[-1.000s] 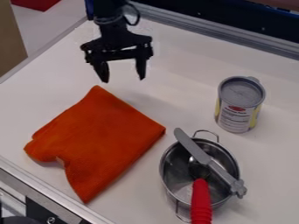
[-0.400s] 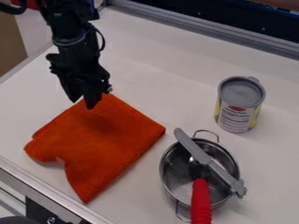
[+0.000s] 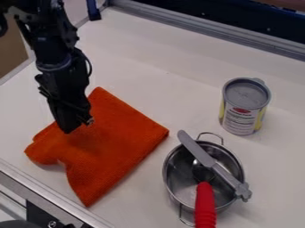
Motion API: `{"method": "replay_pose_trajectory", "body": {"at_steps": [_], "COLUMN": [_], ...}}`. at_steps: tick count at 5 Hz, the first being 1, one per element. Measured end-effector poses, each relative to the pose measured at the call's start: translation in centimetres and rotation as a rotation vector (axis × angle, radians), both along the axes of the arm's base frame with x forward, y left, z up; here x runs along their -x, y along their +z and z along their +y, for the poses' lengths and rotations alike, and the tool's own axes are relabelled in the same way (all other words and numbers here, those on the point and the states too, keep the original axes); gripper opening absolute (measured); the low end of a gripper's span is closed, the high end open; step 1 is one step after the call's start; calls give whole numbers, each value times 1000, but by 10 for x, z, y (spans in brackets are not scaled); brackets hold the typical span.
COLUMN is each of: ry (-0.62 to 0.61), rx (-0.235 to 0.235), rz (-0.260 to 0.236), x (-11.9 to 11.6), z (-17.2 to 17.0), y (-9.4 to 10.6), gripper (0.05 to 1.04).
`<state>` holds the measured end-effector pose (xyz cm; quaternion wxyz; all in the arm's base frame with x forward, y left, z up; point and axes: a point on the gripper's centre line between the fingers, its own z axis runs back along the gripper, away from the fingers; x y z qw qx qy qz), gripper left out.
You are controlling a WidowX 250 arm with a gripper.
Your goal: Push the orange cloth to upper left side of the table
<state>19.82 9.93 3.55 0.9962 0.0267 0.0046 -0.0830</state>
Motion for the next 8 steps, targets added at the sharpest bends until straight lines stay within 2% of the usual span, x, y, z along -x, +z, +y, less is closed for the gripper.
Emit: {"method": "replay_pose_trajectory", "body": {"at_steps": [1, 2, 3, 4, 6, 8], "ry": [-4, 25, 74, 177, 325, 445], "rx": [9, 26, 23, 13, -6, -15], "rz": [15, 7, -8, -59, -132, -243], "x": [2, -5, -18, -40, -89, -130], "z": [-12, -18, -22, -19, -12, -25], "y": [-13, -18, -24, -28, -29, -30], "gripper": [52, 52, 52, 52, 52, 52]}}
